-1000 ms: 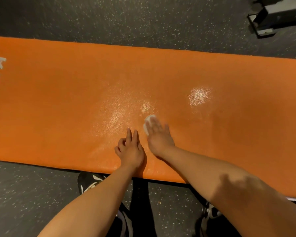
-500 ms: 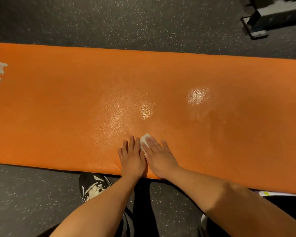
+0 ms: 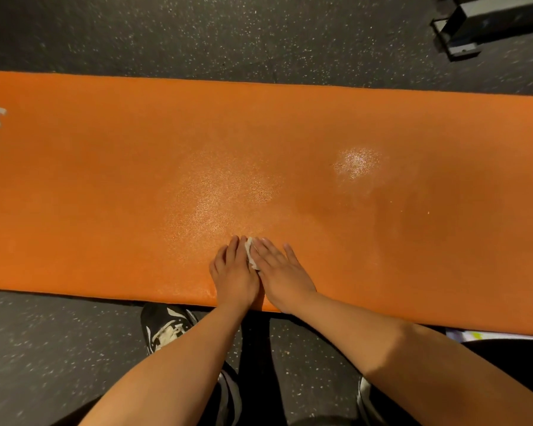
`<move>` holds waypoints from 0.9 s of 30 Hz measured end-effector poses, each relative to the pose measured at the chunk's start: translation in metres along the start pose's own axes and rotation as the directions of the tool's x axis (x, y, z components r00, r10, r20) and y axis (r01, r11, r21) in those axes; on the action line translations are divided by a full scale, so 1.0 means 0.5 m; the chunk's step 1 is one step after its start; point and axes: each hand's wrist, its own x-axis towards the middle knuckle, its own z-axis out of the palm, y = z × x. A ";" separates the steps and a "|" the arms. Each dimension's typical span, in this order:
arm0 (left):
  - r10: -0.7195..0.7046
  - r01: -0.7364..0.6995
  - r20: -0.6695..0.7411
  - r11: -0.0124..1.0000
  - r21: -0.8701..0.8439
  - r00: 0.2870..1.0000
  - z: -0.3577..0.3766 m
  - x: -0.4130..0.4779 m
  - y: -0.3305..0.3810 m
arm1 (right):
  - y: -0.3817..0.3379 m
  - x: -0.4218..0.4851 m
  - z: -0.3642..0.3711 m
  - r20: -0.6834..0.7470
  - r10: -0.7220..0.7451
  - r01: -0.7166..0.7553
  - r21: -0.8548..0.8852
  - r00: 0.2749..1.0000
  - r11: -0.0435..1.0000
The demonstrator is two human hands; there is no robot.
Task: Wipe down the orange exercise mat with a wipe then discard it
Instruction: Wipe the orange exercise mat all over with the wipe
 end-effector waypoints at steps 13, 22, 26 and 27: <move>-0.067 0.067 0.010 0.998 0.000 0.998 -0.038 0.126 0.048 | 0.062 0.124 -0.067 -0.220 0.318 -0.293 0.141 0.922 0.946; -0.097 0.095 0.047 0.995 0.040 0.994 -0.042 0.163 0.033 | 0.083 0.186 -0.053 -0.095 0.106 -0.097 0.094 0.990 0.991; -0.083 0.082 0.029 0.995 0.052 0.996 -0.043 0.162 0.032 | 0.105 0.225 -0.091 -0.188 0.370 -0.329 0.217 0.910 0.919; -0.079 0.078 0.023 0.996 0.049 0.997 -0.044 0.164 0.031 | 0.089 0.225 -0.095 -0.182 0.361 -0.312 0.248 0.915 0.917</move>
